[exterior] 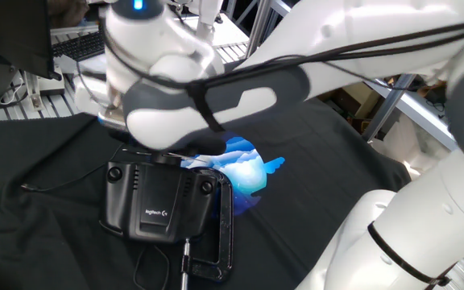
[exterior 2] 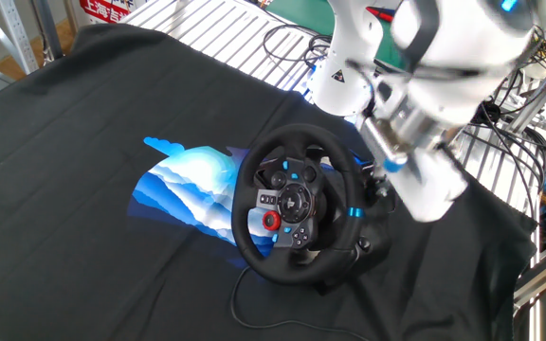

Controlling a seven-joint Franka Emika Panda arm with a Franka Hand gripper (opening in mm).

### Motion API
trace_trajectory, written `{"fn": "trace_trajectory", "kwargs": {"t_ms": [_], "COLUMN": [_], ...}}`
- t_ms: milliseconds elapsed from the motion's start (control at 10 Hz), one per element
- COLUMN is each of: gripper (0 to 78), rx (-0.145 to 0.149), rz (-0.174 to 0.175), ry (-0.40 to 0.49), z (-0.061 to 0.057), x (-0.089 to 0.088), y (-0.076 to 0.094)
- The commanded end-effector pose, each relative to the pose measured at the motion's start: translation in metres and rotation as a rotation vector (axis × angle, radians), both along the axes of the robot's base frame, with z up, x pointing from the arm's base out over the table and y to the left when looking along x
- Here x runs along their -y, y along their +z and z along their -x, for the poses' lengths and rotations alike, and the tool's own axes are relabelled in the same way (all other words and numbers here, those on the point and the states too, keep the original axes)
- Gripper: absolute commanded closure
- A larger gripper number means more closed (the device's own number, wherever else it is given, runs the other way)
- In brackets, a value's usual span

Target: Rotate the steering wheel 90 degrees clockwise

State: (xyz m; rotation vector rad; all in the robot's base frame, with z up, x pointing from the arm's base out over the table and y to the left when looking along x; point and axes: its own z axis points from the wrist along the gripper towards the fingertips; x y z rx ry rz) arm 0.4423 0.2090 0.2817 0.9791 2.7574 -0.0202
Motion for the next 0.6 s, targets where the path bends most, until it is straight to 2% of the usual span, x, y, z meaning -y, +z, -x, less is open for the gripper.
{"fn": "trace_trajectory", "kwargs": {"t_ms": [100,300,600], "gripper": [76.1,76.1,76.1], "rx": [-0.009,-0.019,-0.057], "rz": [0.061,0.057,0.037], "ry": [-0.07,-0.086,-0.078], "z": [-0.002,0.003,0.013], "x": [0.006,0.002,0.0], "y": [-0.058,-0.053,-0.051]}}
